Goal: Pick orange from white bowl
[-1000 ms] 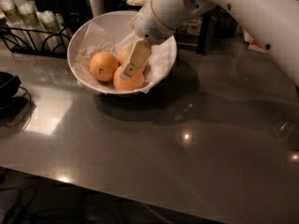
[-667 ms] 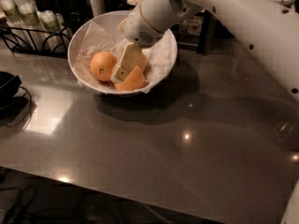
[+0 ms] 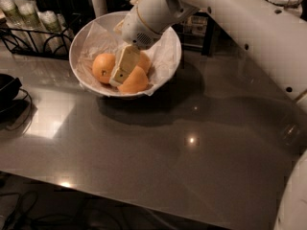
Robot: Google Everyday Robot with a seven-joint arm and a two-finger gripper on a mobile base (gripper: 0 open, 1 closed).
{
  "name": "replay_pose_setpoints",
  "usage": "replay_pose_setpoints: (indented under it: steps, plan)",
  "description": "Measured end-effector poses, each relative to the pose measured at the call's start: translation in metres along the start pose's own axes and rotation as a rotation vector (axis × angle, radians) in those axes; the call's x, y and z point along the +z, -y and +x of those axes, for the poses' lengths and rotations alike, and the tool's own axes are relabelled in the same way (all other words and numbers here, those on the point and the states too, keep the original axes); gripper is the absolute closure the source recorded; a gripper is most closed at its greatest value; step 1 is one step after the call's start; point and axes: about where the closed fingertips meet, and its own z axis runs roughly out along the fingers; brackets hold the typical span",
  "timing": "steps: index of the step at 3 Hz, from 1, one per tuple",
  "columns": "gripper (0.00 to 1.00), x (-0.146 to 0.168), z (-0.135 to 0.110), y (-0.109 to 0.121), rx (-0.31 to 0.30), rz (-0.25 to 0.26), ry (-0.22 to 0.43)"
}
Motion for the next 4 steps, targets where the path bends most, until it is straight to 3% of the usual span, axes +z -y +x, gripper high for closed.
replay_pose_setpoints:
  steps: [2,4]
  plan:
    - [0.3,0.001,0.0,0.0,0.001,-0.001,0.0]
    - [0.36,0.017,0.005,0.006,0.005,-0.015,-0.01]
